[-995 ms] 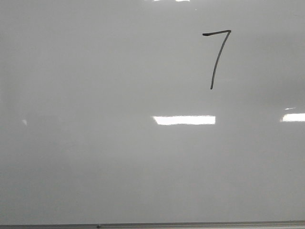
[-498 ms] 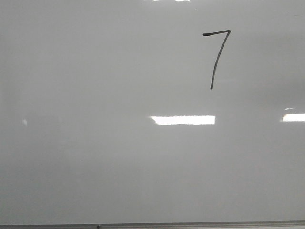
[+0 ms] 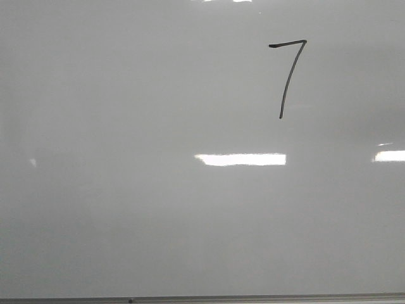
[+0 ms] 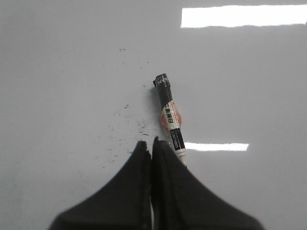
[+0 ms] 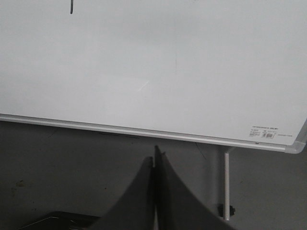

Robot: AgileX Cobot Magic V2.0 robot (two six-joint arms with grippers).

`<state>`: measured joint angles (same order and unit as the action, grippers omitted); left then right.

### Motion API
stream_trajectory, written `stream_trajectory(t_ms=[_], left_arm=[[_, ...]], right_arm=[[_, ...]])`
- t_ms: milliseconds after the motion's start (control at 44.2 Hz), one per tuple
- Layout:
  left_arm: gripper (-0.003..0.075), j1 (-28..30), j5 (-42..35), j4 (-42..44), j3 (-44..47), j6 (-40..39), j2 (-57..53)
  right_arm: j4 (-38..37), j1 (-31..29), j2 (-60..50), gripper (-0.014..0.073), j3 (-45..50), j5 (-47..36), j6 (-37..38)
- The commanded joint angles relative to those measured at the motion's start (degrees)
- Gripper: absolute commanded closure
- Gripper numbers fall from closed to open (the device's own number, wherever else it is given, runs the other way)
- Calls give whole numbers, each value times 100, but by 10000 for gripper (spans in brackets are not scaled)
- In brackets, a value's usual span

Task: Write number 7 on whiteboard

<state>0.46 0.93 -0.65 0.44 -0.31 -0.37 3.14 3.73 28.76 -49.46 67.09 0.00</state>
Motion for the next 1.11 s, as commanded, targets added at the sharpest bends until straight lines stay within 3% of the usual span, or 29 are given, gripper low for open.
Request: stream_trajectory(t_ms=[0, 973, 1086], left_arm=[[741, -13, -485, -60, 66, -59, -83], [741, -13, -485, -60, 66, -59, -70], [741, -13, -485, -60, 66, -59, -70]], right_arm=[[-54, -23, 32, 663, -131, -301, 0], [-65, -23, 5, 663, -111, -306, 0], [-246, -43, -216, 663, 119, -660, -35]])
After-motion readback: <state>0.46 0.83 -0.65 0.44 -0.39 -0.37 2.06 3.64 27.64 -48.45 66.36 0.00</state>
